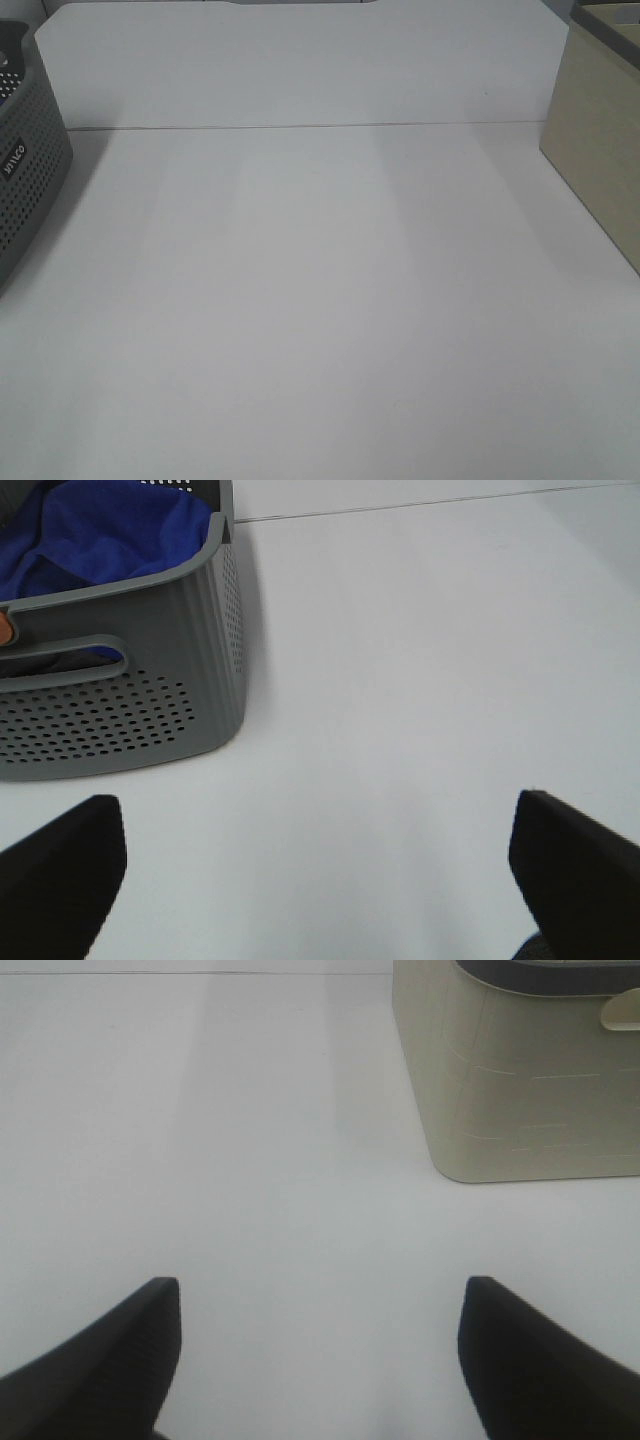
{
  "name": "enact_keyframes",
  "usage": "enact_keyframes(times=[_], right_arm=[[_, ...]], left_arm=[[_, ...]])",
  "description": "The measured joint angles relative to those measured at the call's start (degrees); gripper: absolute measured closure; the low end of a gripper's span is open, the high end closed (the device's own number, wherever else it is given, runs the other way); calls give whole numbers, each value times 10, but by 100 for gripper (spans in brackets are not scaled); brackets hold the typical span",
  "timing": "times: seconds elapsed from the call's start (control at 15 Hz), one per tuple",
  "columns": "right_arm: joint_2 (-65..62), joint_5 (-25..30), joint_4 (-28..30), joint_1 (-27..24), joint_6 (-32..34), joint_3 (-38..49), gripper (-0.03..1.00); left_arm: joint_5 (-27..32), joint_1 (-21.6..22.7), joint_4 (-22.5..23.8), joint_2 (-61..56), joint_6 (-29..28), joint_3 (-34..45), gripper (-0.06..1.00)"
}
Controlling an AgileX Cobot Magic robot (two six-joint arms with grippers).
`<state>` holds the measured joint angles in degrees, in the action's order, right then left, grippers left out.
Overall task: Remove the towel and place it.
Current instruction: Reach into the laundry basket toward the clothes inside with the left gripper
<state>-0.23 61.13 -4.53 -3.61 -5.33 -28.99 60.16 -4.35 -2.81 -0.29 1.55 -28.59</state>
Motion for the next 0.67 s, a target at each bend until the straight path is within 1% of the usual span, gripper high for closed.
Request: enact_keyframes(times=[0.67], right_arm=[[0, 0, 0, 0, 0, 0, 22]], left_arm=[[0, 0, 0, 0, 0, 0, -4]])
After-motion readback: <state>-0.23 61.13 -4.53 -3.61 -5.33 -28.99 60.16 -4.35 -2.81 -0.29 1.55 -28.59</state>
